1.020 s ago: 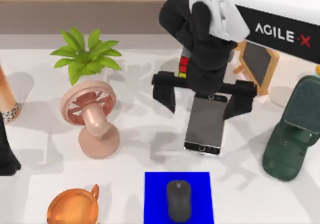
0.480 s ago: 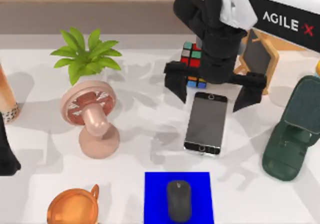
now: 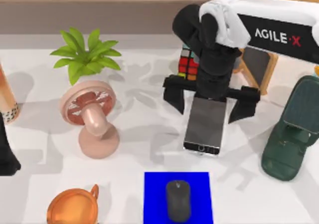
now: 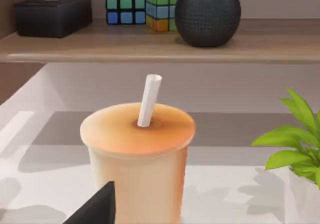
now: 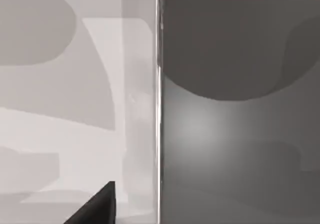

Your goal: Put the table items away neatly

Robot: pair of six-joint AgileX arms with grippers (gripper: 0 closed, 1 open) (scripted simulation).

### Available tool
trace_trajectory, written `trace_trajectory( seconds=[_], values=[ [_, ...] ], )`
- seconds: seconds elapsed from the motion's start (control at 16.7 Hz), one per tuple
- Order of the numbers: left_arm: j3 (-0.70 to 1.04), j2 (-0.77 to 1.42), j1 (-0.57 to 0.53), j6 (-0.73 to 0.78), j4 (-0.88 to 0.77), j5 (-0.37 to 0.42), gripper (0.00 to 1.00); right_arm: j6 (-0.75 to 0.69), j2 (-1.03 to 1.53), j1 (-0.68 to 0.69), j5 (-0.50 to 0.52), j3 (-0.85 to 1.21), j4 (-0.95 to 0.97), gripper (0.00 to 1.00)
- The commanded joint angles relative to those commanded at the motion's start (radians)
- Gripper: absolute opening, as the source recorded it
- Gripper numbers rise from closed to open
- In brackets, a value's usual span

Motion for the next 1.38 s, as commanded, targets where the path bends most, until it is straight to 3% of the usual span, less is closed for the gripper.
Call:
trace_trajectory(
  seconds=[0.42, 1.2, 1.38],
  values=[
    [0.0, 0.0, 0.0, 0.0, 0.0, 0.0, 1.0, 0.003, 0.037, 0.0, 0.002, -0.052, 0.084, 1.0],
    [0.0, 0.0, 0.0, 0.0, 0.0, 0.0, 1.0, 0.003, 0.037, 0.0, 0.002, -0.052, 0.084, 0.02],
    [0.0, 0.0, 0.0, 0.0, 0.0, 0.0, 1.0, 0.003, 0.037, 0.0, 0.002, -0.052, 0.084, 0.0]
  ],
)
